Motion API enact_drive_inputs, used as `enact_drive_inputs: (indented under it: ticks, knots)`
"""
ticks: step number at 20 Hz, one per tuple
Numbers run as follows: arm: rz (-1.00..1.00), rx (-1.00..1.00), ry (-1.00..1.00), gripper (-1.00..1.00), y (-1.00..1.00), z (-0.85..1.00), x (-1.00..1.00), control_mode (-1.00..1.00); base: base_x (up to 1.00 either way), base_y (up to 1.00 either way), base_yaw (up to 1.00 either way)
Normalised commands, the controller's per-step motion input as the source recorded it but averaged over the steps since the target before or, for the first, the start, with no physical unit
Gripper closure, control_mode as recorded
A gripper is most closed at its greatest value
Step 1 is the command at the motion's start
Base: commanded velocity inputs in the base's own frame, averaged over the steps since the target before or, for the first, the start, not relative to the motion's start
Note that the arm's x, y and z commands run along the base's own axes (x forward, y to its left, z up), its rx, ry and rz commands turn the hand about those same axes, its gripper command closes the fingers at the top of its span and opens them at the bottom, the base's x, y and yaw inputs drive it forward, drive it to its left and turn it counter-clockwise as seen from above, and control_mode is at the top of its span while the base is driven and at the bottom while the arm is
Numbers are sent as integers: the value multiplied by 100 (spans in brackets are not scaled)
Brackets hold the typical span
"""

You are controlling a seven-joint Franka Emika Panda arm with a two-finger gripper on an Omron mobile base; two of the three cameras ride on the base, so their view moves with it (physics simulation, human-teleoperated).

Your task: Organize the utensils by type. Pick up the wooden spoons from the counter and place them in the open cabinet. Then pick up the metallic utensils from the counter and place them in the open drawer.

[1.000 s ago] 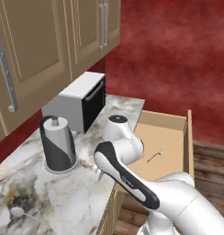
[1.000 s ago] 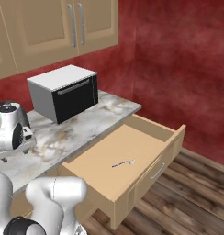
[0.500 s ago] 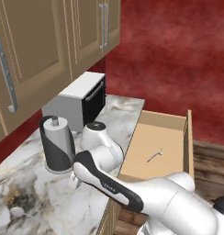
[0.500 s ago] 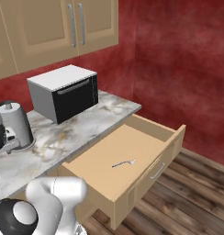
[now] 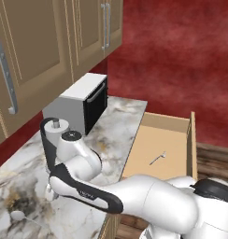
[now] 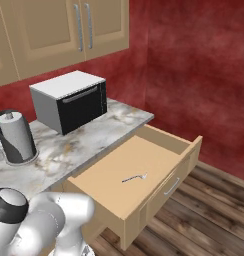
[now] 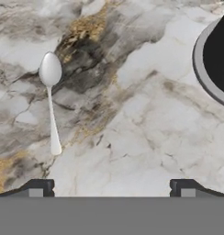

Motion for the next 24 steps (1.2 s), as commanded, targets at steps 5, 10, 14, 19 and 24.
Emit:
enact_drive_inputs:
  ticks: [5, 10, 14, 19, 24]
  knots:
    - [0, -6, 0, -100, 49, -19, -7, -100, 0, 0, 0]
    - [1, -1, 0, -100, 26, -9, -6, -100, 0, 0, 0]
    - [3, 0, 0, -100, 25, -18, -8, -100, 0, 0, 0]
    - [3, 0, 0, -100, 32, -31, -14, -100, 0, 0, 0]
    - [4, -1, -2, -100, 22, -25, -8, -100, 0, 0, 0]
